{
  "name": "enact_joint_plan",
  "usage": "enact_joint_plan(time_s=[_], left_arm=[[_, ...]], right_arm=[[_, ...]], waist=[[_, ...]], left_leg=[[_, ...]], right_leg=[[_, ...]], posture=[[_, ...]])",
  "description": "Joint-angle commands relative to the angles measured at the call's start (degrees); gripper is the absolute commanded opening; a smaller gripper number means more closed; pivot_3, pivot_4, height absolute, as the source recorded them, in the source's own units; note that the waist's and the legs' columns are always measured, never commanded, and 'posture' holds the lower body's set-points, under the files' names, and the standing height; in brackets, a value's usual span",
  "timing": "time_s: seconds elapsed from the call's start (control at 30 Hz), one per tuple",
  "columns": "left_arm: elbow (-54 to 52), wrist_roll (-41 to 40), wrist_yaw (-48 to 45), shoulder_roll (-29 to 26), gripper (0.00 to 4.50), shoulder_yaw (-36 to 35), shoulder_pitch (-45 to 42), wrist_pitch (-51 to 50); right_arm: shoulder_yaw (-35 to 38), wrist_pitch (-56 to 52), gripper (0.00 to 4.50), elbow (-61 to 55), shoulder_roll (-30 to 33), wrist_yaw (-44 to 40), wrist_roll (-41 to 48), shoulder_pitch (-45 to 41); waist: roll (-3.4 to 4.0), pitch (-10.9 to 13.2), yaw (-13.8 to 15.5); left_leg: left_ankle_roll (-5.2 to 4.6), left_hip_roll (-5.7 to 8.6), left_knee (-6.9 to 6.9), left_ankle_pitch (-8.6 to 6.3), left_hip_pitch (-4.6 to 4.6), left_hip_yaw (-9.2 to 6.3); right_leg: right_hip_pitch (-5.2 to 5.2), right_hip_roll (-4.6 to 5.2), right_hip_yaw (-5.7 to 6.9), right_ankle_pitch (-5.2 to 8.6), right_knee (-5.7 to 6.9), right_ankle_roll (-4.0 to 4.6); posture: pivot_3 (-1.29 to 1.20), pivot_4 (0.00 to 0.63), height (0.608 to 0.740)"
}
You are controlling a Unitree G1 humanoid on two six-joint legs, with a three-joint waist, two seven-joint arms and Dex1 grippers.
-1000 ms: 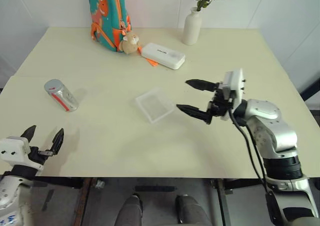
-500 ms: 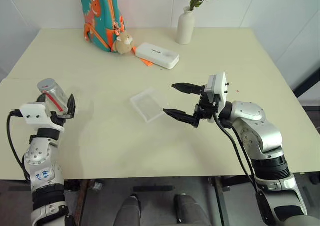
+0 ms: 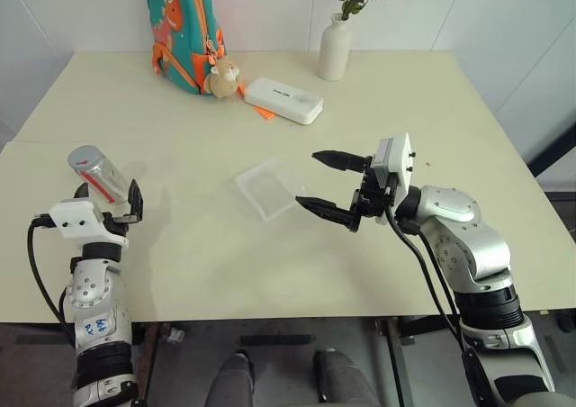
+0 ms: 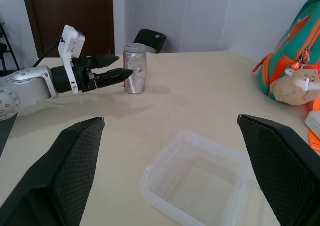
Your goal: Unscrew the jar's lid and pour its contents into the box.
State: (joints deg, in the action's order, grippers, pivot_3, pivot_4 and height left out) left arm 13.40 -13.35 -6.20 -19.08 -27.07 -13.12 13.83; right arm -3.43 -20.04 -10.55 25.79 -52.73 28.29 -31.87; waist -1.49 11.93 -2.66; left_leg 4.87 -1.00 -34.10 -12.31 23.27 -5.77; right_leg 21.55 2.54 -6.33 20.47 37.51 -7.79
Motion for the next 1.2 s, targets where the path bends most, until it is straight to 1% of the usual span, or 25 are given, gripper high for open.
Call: enact_joint_plan(time_s=[0.03,0.2,0.33,0.4,0.57,0.73,0.83,1.03,1.07,1.2], left_arm=[[0.0,-0.3,1.1,-2.3,4.47,-1.9,-0.6,0.4],[3.7,-1.3,1.0,-4.1,4.47,-3.1,-2.1,0.9],[9.2,-3.1,-2.3,-6.1,4.47,-3.0,-5.5,0.8],[14.8,-3.4,-5.0,-8.1,4.47,-2.5,-8.6,1.2],[25.3,-2.2,-8.8,-11.3,4.47,-0.9,-14.7,3.2],[30.0,-0.6,-9.0,-13.0,4.47,0.6,-17.0,4.6],[30.9,0.8,-9.6,-13.8,3.89,2.1,-17.0,5.8],[32.9,0.2,-10.7,-14.3,2.07,2.3,-18.0,6.8],[33.3,0.2,-10.8,-14.5,1.99,2.3,-18.3,6.9],[32.7,-1.6,-12.8,-13.7,1.99,1.9,-18.4,7.4]], right_arm=[[1.4,0.8,4.50,-1.9,0.2,0.4,0.4,0.3],[1.5,0.7,4.50,-2.2,0.3,1.1,0.3,0.5],[1.6,0.5,4.50,-2.4,0.3,2.1,0.1,0.6],[1.7,0.4,4.50,-2.6,0.4,2.4,0.1,0.6],[1.9,0.1,4.50,-3.7,0.5,3.4,0.5,1.0],[2.0,-0.3,4.50,-5.2,0.3,4.5,0.8,2.2],[2.1,-0.5,4.50,-5.9,0.2,5.2,0.8,3.0],[2.0,-0.8,4.50,-6.9,-0.2,6.3,1.1,4.7],[2.0,-0.9,4.50,-7.0,-0.3,6.4,1.1,5.0],[1.8,-0.9,4.50,-7.3,-0.6,6.7,1.0,5.9]], waist=[[0.00,0.0,0.0],[0.00,0.0,0.1],[0.00,0.0,0.2],[0.00,0.0,0.3],[0.00,0.0,0.4],[0.00,0.0,0.3],[0.00,0.0,0.3],[0.00,0.0,0.5],[0.00,0.0,0.5],[-0.01,0.0,0.5]], left_leg=[[0.00,0.00,0.00,0.00,0.00,0.00],[0.00,0.00,0.00,0.00,0.00,0.00],[0.00,0.00,0.00,0.01,0.00,0.00],[0.01,0.00,0.00,0.01,0.00,-0.01],[0.01,0.02,0.01,0.01,0.01,-0.01],[0.02,-0.01,0.08,0.01,0.02,-0.01],[0.02,-0.01,0.08,0.01,0.02,-0.01],[0.02,-0.01,0.07,0.02,0.02,-0.02],[0.02,-0.01,0.07,0.02,0.01,-0.02],[0.02,-0.01,0.07,0.02,0.02,-0.01]], right_leg=[[0.00,0.00,0.00,0.00,0.00,0.00],[0.00,0.00,0.01,0.00,0.00,0.00],[-0.01,0.00,0.01,0.00,0.00,0.00],[0.00,-0.01,0.03,0.00,0.00,0.00],[0.00,0.00,0.03,0.00,-0.03,0.00],[0.02,-0.01,0.03,0.00,-0.06,0.00],[0.03,-0.01,0.04,0.00,-0.05,0.00],[0.03,-0.01,0.04,0.00,-0.02,0.00],[0.02,-0.01,0.04,0.00,-0.01,0.00],[0.03,-0.01,0.03,0.00,-0.03,0.00]], posture=[[0.00,0.150,0.740],[0.00,0.150,0.740],[0.00,0.150,0.740],[0.00,0.150,0.740],[0.00,0.150,0.740],[0.00,0.150,0.740],[0.00,0.150,0.740],[0.00,0.150,0.740],[0.00,0.150,0.740],[0.00,0.150,0.740]])
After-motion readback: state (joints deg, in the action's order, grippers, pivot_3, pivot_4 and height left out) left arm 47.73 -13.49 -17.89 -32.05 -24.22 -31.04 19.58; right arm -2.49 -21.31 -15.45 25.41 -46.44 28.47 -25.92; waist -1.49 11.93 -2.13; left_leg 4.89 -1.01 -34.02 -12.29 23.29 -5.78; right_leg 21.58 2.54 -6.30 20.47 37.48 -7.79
